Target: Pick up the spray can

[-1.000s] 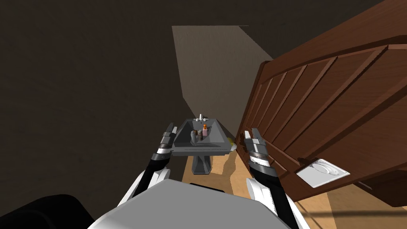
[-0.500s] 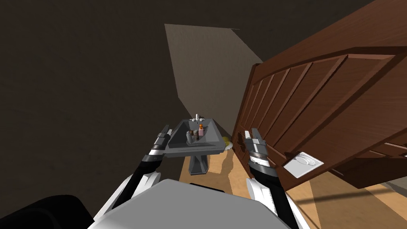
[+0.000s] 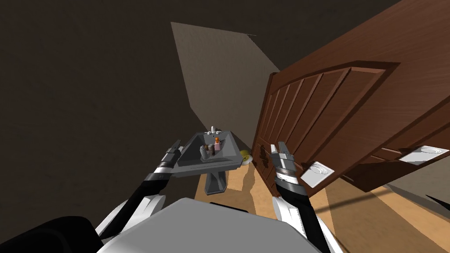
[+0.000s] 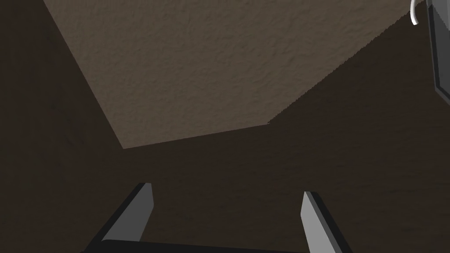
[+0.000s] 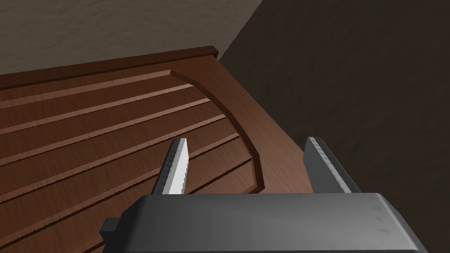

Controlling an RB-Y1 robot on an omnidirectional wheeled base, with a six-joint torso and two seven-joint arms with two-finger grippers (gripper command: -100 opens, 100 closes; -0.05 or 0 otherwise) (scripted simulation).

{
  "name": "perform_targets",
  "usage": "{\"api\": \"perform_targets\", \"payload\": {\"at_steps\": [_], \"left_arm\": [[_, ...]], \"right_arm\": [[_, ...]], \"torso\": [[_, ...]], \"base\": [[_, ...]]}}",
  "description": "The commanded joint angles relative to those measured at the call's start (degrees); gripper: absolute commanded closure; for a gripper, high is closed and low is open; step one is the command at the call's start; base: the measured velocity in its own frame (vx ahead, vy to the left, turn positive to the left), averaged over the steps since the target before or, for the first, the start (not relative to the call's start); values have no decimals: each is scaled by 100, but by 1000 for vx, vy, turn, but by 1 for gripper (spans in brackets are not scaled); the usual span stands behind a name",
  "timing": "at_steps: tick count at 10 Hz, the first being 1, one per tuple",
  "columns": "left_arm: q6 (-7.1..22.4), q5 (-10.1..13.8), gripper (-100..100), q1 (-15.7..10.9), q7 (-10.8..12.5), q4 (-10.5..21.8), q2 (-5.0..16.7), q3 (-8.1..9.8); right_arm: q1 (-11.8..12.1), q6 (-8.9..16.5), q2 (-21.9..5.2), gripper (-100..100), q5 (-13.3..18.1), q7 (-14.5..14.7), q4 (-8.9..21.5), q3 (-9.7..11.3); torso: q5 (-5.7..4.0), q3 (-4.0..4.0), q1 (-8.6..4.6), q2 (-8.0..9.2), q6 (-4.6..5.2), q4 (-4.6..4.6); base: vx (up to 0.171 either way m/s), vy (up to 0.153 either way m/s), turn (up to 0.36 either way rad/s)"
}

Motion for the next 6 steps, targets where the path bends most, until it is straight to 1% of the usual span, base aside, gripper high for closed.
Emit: {"api": "perform_targets", "payload": {"at_steps": [1, 2, 3, 4, 5, 6], "left_arm": [[286, 261, -100, 218, 4, -10, 84, 286], [500, 430, -100, 355, 4, -33, 141, 444], [623, 447, -100, 355, 4, -33, 141, 528], [812, 636, -100, 495, 1, -52, 197, 723], [920, 636, -100, 495, 1, -52, 197, 744], [1113, 828, -100, 636, -7, -68, 252, 959]], "right_arm": [[0, 0, 0, 0, 0, 0, 0, 0], [0, 0, 0, 0, 0, 0, 0, 0], [0, 0, 0, 0, 0, 0, 0, 0], [1, 0, 0, 0, 0, 0, 0, 0], [0, 0, 0, 0, 0, 0, 0, 0], [1, 0, 0, 0, 0, 0, 0, 0]], "torso": [[0, 0, 0, 0, 0, 0], [0, -2, -2, -3, 0, -1], [-2, -6, -13, -10, 0, -2], [-2, -5, -9, -7, -2, -2], [-2, -3, -8, -5, -1, -1], [0, -2, 2, -3, -1, -1]], "base": [[30, -69, -197], [55, -103, -232], [34, -85, -53], [31, -80, -107], [28, -52, -86], [37, -67, -169]]}}
